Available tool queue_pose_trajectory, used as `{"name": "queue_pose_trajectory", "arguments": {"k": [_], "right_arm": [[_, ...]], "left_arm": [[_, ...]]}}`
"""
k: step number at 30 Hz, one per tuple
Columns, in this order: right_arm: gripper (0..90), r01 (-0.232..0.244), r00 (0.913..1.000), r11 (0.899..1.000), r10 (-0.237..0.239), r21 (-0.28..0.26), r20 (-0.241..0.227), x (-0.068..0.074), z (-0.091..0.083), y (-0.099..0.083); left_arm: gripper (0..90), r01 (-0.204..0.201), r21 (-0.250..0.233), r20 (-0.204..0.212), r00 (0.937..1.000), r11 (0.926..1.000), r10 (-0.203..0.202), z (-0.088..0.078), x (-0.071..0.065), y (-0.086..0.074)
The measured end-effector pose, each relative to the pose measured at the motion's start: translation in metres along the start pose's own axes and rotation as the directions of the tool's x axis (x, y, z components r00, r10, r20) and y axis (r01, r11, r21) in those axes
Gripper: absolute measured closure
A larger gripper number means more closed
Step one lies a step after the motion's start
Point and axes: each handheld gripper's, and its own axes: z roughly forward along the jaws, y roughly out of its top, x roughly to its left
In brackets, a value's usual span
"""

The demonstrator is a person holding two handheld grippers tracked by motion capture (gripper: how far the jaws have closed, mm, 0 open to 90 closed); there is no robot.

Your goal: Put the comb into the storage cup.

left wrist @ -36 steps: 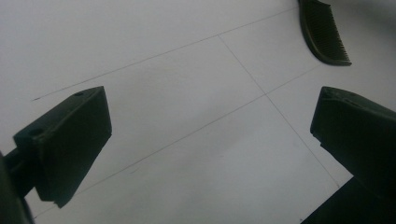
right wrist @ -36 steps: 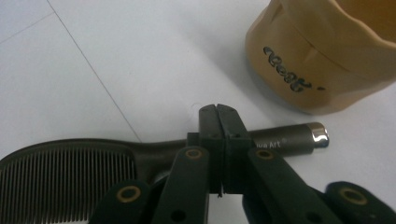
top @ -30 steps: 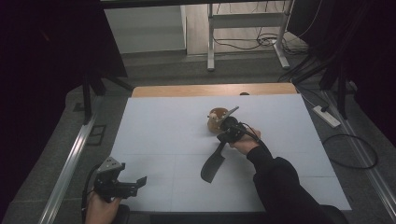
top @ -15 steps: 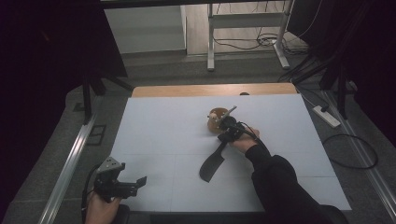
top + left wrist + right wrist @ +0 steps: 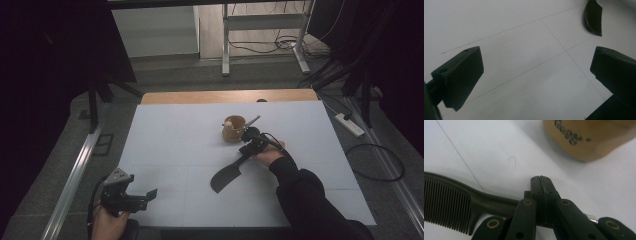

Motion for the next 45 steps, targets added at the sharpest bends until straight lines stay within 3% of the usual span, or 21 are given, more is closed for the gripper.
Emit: {"name": "queue_pose_trajectory", "arguments": {"k": [9,24,45], "right_arm": [[89.8,0.009,1.0,1.0,-0.009,0.019,0.0,0.004,-0.011,-0.017],[89.9,-0.031,0.9995,0.999,0.031,0.024,0.009,0.002,-0.037,-0.064],[89.8,-0.06,0.9981,0.998,0.06,0.033,-0.014,0.02,-0.058,-0.102]], "left_arm": [[0.0,-0.001,0.0,0.002,1.0,1.0,0.001,0.0,0.0,0.0],[0.0,-0.009,0.002,-0.001,1.0,1.0,0.009,0.0,-0.001,0.0],[0.0,-0.015,0.0,0.002,0.9999,0.9999,0.015,0.0,-0.001,0.0]]}}
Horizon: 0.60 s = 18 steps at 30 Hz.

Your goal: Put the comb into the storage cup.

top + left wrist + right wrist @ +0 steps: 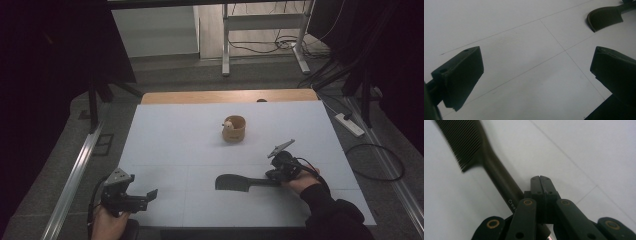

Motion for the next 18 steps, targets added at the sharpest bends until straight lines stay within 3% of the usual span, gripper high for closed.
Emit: {"name": "queue_pose_trajectory", "arguments": {"k": [18], "right_arm": [[89.8,0.034,0.999,0.999,-0.033,0.029,-0.031,0.023,-0.009,-0.016]], "left_arm": [[0.0,0.0,0.003,0.0,1.0,1.0,0.0,0.0,0.0,0.0]]}}
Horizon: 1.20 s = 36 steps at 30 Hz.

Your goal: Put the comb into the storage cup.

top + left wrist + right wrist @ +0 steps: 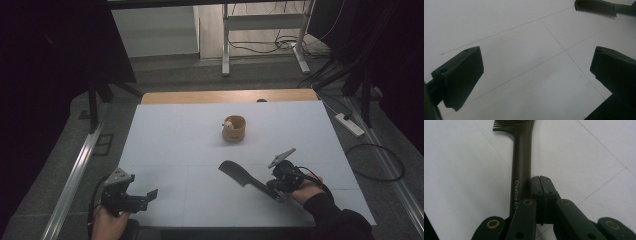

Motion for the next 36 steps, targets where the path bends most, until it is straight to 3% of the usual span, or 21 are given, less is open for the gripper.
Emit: {"name": "queue_pose_trajectory", "arguments": {"k": [4,9,14,22,26,30,36], "right_arm": [[89.8,-0.003,1.0,1.0,0.003,0.007,-0.002,0.001,0.001,-0.001],[88.9,-0.027,0.9994,0.998,0.028,-0.059,0.018,-0.002,-0.011,0.0],[67.9,-0.042,0.9983,0.994,0.046,-0.103,0.036,-0.001,-0.022,0.0],[24.5,-0.017,0.9985,0.995,0.022,-0.102,0.05,0.013,-0.024,0.008],[9.8,0.0,0.9983,0.995,0.005,-0.098,0.059,0.02,-0.022,0.012],[0.0,0.013,0.9986,0.995,-0.008,-0.098,0.053,0.025,-0.019,0.016],[0.0,0.011,0.9974,0.995,-0.004,-0.1,0.071,0.025,-0.017,0.019]], "left_arm": [[0.0,0.0,0.001,0.001,1.0,1.0,0.0,0.0,0.0,0.0],[0.0,0.0,0.002,0.001,1.0,1.0,0.0,0.0,0.0,0.0],[0.0,-0.001,0.003,-0.002,1.0,1.0,0.001,0.0,0.0,0.0],[0.0,0.001,0.003,0.0,1.0,1.0,-0.001,0.001,0.0,0.0],[0.0,0.0,0.004,0.0,1.0,1.0,0.0,0.001,0.0,0.0],[0.0,0.0,0.004,0.001,1.0,1.0,0.0,0.001,0.0,0.0],[0.0,-0.001,0.005,-0.002,1.0,1.0,0.001,0.001,0.0,0.0]]}}
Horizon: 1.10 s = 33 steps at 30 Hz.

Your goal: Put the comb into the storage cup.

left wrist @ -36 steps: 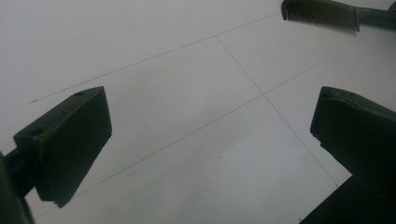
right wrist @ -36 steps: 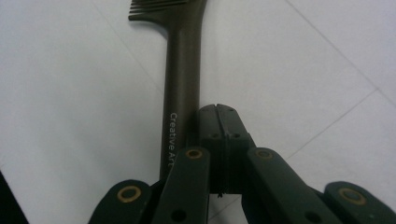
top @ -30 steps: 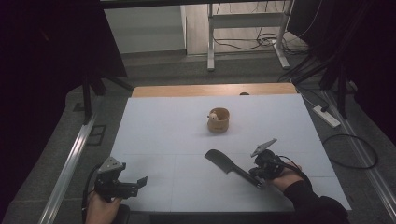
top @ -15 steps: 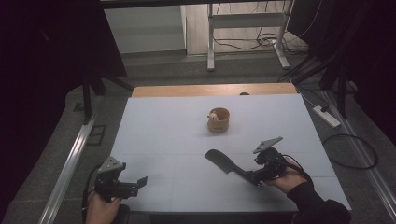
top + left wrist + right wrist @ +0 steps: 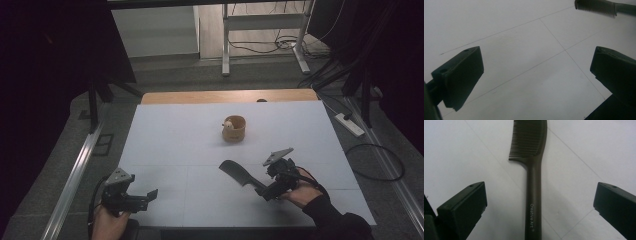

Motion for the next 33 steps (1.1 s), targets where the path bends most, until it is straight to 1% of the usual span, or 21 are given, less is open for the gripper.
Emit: {"name": "queue_pose_trajectory", "arguments": {"k": [5,10,13,24,29,33], "right_arm": [[0.0,-0.008,0.9999,1.0,0.008,-0.001,0.014,-0.001,0.002,0.002],[0.0,-0.004,0.9997,1.0,0.004,0.011,0.026,-0.002,0.01,0.0],[0.0,-0.008,0.9996,1.0,0.007,0.026,0.029,-0.003,0.016,-0.002],[0.0,0.008,0.9994,0.997,-0.011,0.076,0.033,-0.003,0.034,-0.005],[0.0,0.029,0.9979,0.992,-0.036,0.126,0.054,-0.002,0.042,-0.007],[0.0,0.01,0.9991,0.991,-0.016,0.132,0.04,-0.004,0.044,-0.008]], "left_arm": [[0.0,-0.001,0.0,0.0,1.0,1.0,0.001,0.0,0.0,0.0],[0.0,-0.003,-0.001,0.001,1.0,1.0,0.003,0.0,0.0,0.0],[0.0,-0.006,-0.001,0.003,1.0,1.0,0.006,0.0,0.0,0.0],[0.0,-0.011,0.004,0.001,0.9999,0.9999,0.011,0.0,-0.001,0.0],[0.0,-0.012,0.005,0.001,0.9999,0.9999,0.012,0.001,-0.001,0.0],[0.0,-0.012,0.005,0.001,0.9999,0.9999,0.012,0.001,-0.001,0.0]]}}
